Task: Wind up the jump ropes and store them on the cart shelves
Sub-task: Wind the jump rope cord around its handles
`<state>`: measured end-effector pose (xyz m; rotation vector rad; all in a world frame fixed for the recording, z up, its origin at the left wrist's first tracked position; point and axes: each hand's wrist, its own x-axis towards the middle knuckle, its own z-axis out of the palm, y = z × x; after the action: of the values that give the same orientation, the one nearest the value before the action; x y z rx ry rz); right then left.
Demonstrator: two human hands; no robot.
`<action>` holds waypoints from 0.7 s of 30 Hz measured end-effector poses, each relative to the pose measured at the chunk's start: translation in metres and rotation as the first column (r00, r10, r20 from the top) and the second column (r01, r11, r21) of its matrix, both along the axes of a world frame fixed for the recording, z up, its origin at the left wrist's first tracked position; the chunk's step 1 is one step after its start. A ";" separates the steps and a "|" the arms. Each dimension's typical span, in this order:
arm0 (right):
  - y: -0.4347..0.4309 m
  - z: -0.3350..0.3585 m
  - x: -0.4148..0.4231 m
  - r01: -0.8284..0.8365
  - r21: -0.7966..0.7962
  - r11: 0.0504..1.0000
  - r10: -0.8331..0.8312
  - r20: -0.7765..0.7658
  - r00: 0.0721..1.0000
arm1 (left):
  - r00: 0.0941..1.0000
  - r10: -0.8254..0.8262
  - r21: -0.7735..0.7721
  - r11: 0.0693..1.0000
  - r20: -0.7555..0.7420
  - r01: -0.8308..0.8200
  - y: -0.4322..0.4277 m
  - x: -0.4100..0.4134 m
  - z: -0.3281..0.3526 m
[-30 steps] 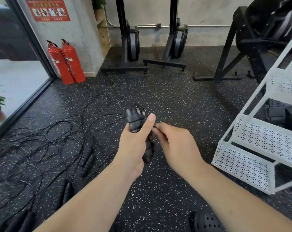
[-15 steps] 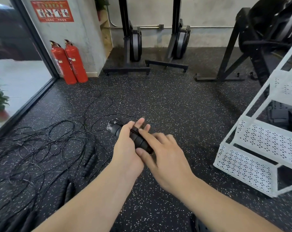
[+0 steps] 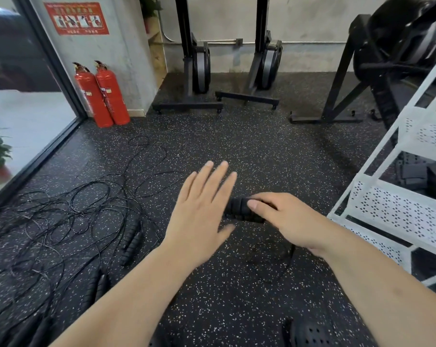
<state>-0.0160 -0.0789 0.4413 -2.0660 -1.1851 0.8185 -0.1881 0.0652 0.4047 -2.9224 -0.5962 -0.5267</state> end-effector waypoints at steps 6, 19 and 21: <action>-0.012 0.003 0.008 -0.156 -0.025 0.987 0.153 -0.105 0.983 | 0.994 -0.045 -0.054 0.998 -0.096 0.040 -0.017 0.006 -0.003; -0.012 -0.002 0.009 0.019 -0.027 0.999 -0.030 -0.497 0.867 | 0.999 0.019 0.065 0.998 -0.031 -0.017 -0.034 0.013 -0.001; -0.010 -0.005 0.009 0.063 -0.051 0.997 -0.080 -0.538 0.839 | 0.999 0.024 0.073 0.997 -0.039 -0.021 -0.036 0.014 0.000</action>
<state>-0.0070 -0.0892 0.4363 -1.7131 -0.7758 1.2825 -0.1739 0.0289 0.4042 -2.8473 -0.5914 -0.4768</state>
